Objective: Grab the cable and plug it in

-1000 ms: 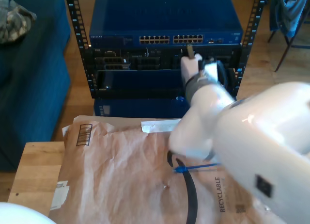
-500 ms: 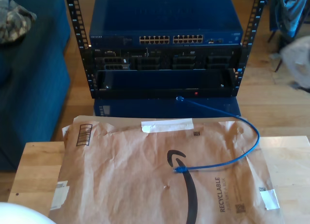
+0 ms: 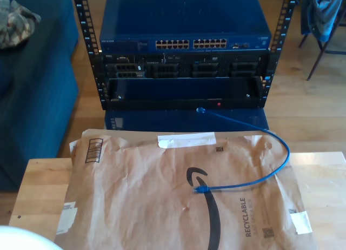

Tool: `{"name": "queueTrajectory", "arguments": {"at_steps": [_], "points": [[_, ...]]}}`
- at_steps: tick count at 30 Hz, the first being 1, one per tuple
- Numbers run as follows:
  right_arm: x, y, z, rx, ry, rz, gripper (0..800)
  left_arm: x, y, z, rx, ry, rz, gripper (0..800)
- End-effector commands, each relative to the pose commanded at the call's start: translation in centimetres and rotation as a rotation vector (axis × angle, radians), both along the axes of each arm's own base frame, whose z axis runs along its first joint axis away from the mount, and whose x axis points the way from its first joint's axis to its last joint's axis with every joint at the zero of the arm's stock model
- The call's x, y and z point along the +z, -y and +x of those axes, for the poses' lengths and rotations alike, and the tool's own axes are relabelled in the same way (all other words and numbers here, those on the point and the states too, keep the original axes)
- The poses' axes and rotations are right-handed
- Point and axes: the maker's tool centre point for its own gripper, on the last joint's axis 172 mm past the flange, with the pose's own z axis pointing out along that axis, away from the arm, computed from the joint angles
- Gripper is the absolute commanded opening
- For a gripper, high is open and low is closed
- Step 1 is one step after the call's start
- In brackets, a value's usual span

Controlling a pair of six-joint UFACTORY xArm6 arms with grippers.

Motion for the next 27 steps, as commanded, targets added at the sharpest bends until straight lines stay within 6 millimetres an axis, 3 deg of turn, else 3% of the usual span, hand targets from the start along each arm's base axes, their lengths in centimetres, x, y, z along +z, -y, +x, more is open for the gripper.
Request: {"name": "queueTrajectory", "arguments": {"at_steps": [2,6,10,22,27], "points": [[-1.8,-1.2,-3.5,-0.021,-0.032,0.076,799,0.0,0.0,0.0,0.000,0.000,0.000,800],[-6.4,-4.8,-6.5,0.035,-0.078,0.189,799,0.0,0.0,0.0,0.000,0.000,0.000,800],[-9.9,-7.1,-11.8,-0.007,-0.174,0.244,799,0.0,0.0,0.0,0.000,0.000,0.000,800],[-16.6,-9.5,-11.9,0.007,-0.120,0.205,800,0.0,0.0,0.0,0.001,0.001,0.000,800],[-17.4,-8.9,-11.6,0.004,-0.103,0.160,800,0.0,0.0,0.0,0.000,0.000,0.000,800]]}}
